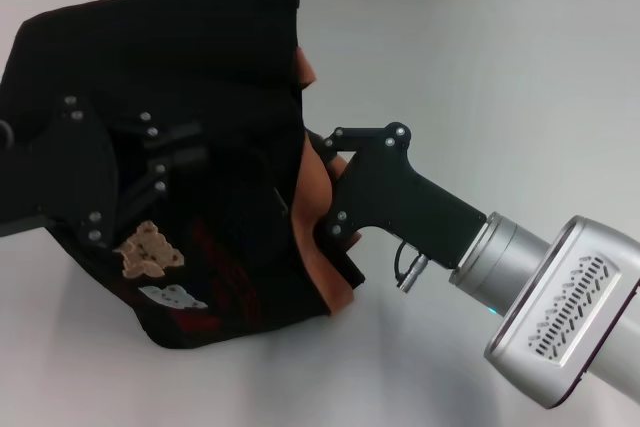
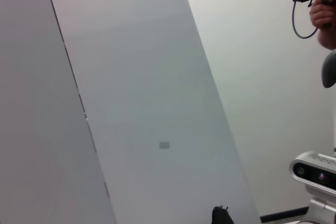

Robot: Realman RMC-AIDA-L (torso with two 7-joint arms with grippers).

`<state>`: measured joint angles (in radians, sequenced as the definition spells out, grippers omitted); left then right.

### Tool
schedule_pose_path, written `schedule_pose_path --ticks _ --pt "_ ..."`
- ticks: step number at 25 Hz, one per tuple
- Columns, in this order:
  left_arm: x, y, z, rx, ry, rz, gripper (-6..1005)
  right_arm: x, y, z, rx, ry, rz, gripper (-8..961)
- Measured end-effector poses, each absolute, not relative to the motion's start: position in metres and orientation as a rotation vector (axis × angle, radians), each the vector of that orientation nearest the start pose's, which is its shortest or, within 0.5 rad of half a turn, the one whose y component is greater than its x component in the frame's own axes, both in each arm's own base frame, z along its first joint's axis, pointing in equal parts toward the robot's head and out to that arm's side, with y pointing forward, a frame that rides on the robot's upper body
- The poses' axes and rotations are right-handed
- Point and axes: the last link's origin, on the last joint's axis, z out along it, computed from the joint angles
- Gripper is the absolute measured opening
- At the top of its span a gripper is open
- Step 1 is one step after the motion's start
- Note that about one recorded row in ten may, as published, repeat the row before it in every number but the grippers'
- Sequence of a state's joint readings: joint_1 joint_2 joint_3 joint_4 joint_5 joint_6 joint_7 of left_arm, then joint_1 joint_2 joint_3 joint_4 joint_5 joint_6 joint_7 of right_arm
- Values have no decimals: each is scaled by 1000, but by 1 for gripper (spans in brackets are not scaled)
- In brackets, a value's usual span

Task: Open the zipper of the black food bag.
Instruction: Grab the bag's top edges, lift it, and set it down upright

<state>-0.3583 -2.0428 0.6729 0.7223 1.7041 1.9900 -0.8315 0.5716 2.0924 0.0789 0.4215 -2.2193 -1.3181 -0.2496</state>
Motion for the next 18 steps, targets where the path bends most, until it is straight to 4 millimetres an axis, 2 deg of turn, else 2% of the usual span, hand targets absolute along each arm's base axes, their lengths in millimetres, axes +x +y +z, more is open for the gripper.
schedule_pose_path --ticks 9,18 --pt "-276 257 69 -2465 167 -1069 94 198 277 -126 -2230 -213 877 -1" --pt "-295 245 82 -2384 104 -1033 95 226 279 -120 -2205 -134 765 0"
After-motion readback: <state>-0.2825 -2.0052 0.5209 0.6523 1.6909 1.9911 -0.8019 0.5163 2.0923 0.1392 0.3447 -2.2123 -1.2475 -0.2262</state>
